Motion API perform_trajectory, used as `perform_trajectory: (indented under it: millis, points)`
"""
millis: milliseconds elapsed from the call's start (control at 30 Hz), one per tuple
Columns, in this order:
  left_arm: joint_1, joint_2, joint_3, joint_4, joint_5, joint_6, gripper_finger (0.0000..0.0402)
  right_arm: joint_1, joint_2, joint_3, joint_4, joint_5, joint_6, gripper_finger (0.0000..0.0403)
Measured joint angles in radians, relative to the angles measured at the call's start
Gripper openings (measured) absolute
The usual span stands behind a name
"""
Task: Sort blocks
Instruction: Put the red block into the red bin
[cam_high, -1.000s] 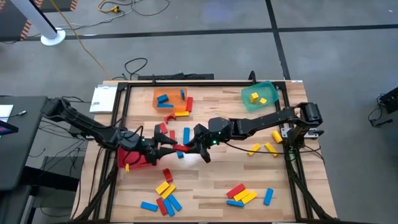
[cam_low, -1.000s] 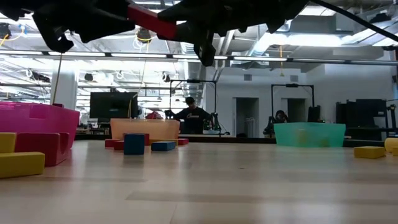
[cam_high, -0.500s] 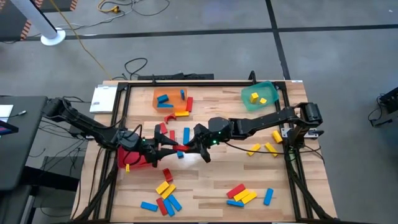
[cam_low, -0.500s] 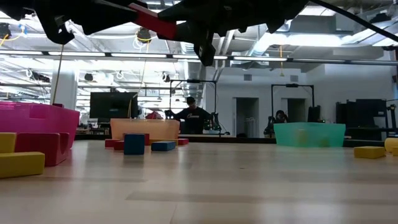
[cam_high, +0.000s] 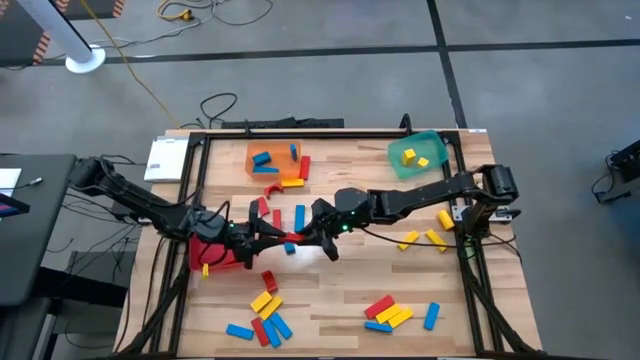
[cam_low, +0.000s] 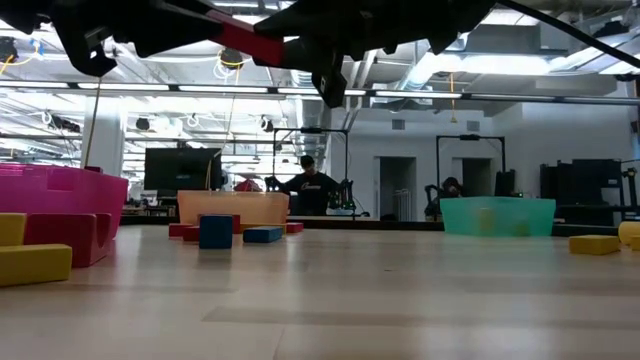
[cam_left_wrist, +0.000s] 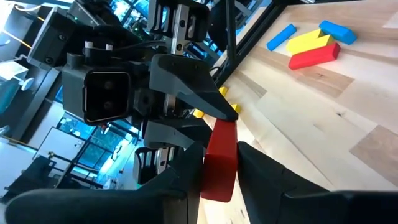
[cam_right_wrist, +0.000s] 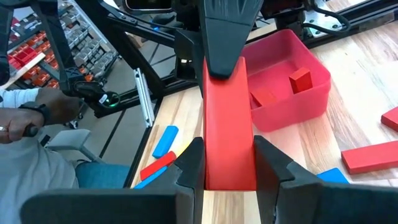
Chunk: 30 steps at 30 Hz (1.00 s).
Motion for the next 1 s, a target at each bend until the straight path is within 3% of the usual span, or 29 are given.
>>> perform_trajectory:
  millis: [400,800,1000]
  points:
    - [0.0,0.0,0.0,-0.015,0.0,-0.008,0.0075,0.004,0.0,0.0,0.0,0.0,0.003,0.0101]
    - [-0.004,0.0,0.138,-0.241,-0.004,-0.05,0.0061,0.005,0.0,0.001,-0.028,0.0,-0.002,0.0187]
    - [-0.052,0.0,0.187,-0.375,-0.104,-0.078,0.0061,0.004,0.0,0.001,-0.095,0.0,-0.013,0.0197]
